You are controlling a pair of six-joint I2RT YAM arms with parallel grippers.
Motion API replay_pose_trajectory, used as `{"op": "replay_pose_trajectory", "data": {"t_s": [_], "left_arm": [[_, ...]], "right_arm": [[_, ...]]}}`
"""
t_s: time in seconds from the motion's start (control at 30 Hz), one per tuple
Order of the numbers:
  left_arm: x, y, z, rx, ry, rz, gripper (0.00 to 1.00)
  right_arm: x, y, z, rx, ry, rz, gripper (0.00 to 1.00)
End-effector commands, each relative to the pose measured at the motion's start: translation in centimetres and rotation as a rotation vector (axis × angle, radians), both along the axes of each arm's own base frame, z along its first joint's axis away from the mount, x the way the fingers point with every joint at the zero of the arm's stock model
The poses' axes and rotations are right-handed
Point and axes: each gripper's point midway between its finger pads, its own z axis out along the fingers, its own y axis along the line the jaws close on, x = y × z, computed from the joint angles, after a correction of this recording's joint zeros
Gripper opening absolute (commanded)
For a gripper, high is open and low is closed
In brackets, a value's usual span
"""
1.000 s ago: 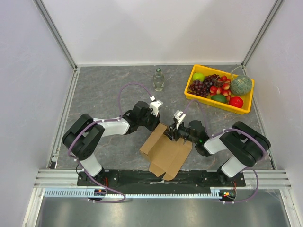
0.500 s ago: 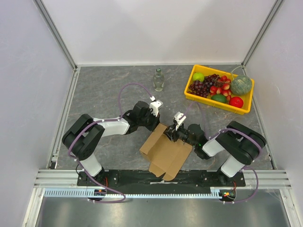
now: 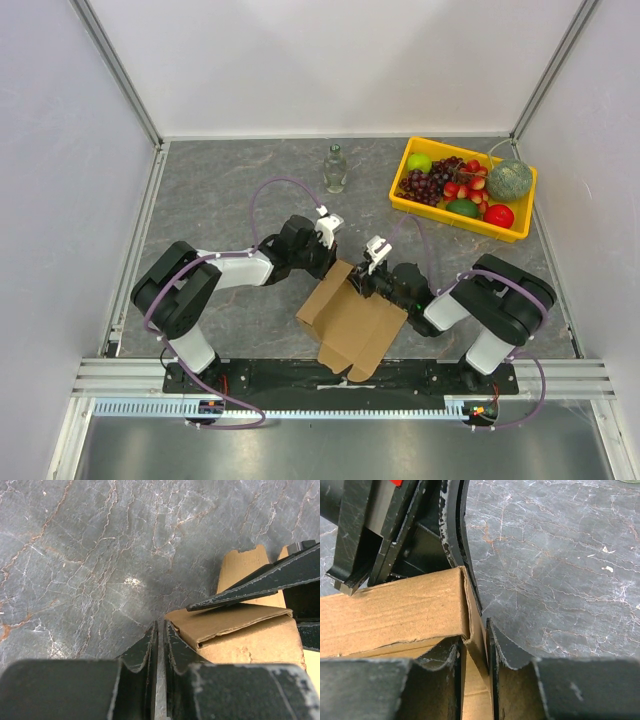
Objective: Fold the paper box
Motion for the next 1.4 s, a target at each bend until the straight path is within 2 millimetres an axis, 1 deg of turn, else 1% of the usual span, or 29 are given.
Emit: {"op": "replay_pose_trajectory", "data": {"t_s": [0.0, 0.17, 0.37, 0.4, 0.5, 0.57, 0.63, 0.7, 0.77, 0.83, 1.03, 1.13, 1.23, 1.37], "left_arm": [[-0.3, -0.6, 1.5, -0.051, -0.028, -0.043, 0.13], [-0.6, -0.7, 1.4, -0.058, -0.024, -0.05, 0.13], [-0.6, -0.7, 1.5, -0.061, -0.026, -0.055, 0.13], [-0.6, -0.7, 1.5, -0.062, -0.027, -0.055, 0.13], [-0.6, -0.8, 1.7, -0.066, -0.03, -0.058, 0.13], [-0.6, -0.8, 1.7, -0.068, -0.03, -0.06, 0.13], [-0.5, -0.9, 1.8, -0.07, -0.033, -0.061, 0.13], [-0.5, -0.8, 1.9, -0.069, -0.039, -0.059, 0.13], [-0.4, -0.7, 1.7, -0.061, -0.039, -0.05, 0.13], [-0.2, -0.5, 1.7, -0.055, -0.046, -0.036, 0.13], [0.5, 0.3, 2.0, -0.05, -0.068, 0.022, 0.12], [1.1, 1.1, 2.1, -0.041, -0.073, 0.069, 0.12], [1.7, 1.8, 2.5, -0.034, -0.085, 0.123, 0.12], [2.5, 3.1, 2.9, -0.008, -0.101, 0.218, 0.13]], "right_arm": [[1.4, 0.8, 1.6, 0.022, -0.059, -0.03, 0.27], [1.5, 0.8, 1.6, 0.021, -0.06, -0.039, 0.24], [1.4, 1.0, 1.5, 0.018, -0.058, -0.035, 0.18], [1.7, 0.6, 1.4, 0.012, -0.06, -0.058, 0.16], [1.8, 0.7, 1.5, 0.008, -0.062, -0.059, 0.13], [1.8, 0.9, 1.4, 0.005, -0.059, -0.054, 0.13], [1.9, 0.9, 1.4, 0.001, -0.059, -0.052, 0.18], [1.7, 1.1, 1.5, 0.003, -0.059, -0.043, 0.26], [1.5, 1.0, 1.5, 0.001, -0.058, -0.039, 0.32], [1.4, 0.8, 1.5, -0.003, -0.058, -0.038, 0.37], [0.1, -0.6, 1.6, -0.04, -0.047, -0.034, 0.46], [-1.2, -0.5, 1.6, -0.057, -0.029, 0.026, 0.5], [-2.1, -1.0, 2.2, -0.042, -0.018, 0.04, 0.54], [-3.3, -2.3, 3.2, -0.01, -0.002, 0.022, 0.55]]}}
